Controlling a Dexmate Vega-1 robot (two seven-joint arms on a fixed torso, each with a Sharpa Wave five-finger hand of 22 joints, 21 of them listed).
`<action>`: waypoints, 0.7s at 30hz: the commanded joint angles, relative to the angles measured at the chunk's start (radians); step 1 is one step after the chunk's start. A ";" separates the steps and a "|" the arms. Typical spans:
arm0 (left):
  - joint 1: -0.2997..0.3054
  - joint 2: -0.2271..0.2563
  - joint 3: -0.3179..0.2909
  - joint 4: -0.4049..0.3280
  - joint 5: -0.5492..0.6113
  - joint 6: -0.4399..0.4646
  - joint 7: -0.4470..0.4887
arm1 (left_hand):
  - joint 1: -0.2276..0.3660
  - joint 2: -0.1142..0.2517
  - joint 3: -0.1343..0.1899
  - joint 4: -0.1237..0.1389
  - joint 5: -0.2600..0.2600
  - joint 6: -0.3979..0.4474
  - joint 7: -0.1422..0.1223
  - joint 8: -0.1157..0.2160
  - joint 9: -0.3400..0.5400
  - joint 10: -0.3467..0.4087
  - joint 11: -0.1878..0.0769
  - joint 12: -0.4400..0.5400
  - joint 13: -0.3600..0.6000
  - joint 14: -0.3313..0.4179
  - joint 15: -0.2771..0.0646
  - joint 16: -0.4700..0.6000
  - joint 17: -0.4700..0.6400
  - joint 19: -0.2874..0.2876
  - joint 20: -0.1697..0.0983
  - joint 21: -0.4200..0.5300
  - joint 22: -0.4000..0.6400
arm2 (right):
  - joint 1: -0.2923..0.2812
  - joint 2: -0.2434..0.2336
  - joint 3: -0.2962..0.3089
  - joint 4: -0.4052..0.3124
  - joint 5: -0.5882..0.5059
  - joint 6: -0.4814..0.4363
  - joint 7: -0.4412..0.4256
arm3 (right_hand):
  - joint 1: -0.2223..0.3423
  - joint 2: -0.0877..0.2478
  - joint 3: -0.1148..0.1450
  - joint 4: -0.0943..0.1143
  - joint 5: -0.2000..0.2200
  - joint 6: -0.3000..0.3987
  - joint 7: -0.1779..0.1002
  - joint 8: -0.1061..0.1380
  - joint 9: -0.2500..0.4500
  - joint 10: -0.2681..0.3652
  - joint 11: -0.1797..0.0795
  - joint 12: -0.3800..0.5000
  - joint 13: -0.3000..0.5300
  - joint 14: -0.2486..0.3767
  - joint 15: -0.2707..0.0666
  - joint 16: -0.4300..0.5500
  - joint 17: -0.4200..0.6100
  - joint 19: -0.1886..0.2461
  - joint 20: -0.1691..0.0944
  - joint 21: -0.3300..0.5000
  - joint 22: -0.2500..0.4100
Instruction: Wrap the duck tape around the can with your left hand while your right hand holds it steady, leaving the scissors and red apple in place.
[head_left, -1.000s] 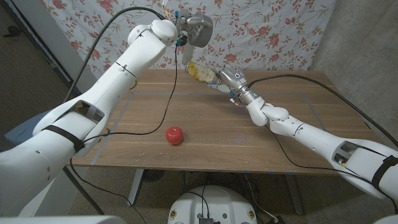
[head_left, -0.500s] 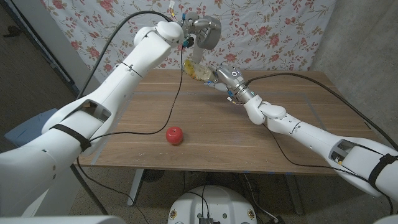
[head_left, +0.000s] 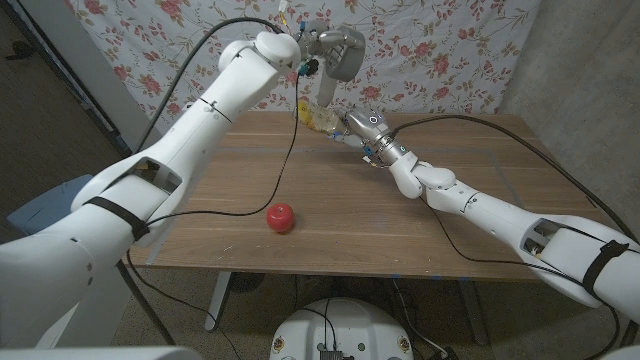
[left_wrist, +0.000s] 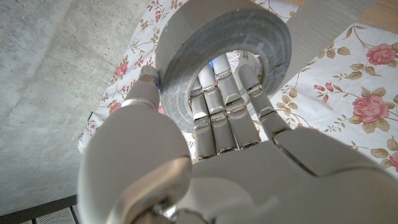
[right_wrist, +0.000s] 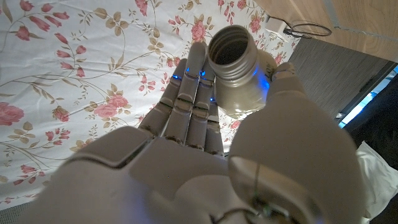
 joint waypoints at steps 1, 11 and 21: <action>0.003 0.009 -0.005 -0.007 -0.048 0.006 -0.042 | 0.129 0.137 0.182 0.038 0.005 0.010 -0.004 -0.001 0.006 0.180 -0.172 0.000 0.005 0.088 -0.134 -0.005 0.004 0.002 -0.005 0.008 -0.001 | 0.056 0.043 -0.046 0.110 0.022 -0.005 0.005 | 0.144 0.147 0.001 0.003 0.033 0.477 -0.250 -0.002 0.003 0.137 -0.124 -0.002 0.003 0.097 -0.206 -0.001 0.005 0.000 -0.096 0.009 0.000; 0.013 0.036 0.005 -0.042 -0.060 0.017 -0.062 | 0.130 0.137 0.183 0.036 0.004 0.011 -0.003 -0.004 0.009 0.181 -0.171 -0.005 0.005 0.089 -0.135 -0.006 0.008 0.000 -0.004 0.014 -0.001 | 0.066 0.034 -0.051 0.120 0.055 -0.014 0.006 | 0.145 0.148 -0.003 0.004 0.034 0.481 -0.247 -0.004 0.003 0.137 -0.123 -0.005 0.004 0.098 -0.206 -0.005 0.009 -0.002 -0.096 0.013 -0.001; 0.029 0.047 -0.012 -0.063 -0.111 0.035 -0.093 | 0.132 0.137 0.183 0.033 0.003 0.010 -0.001 -0.009 0.011 0.182 -0.167 -0.007 0.009 0.089 -0.133 -0.007 0.014 -0.003 0.000 0.019 -0.002 | 0.075 0.030 -0.059 0.137 0.068 -0.005 0.000 | 0.148 0.148 -0.006 0.005 0.036 0.480 -0.249 -0.007 0.006 0.136 -0.124 -0.007 0.006 0.099 -0.207 -0.008 0.013 -0.003 -0.096 0.018 -0.002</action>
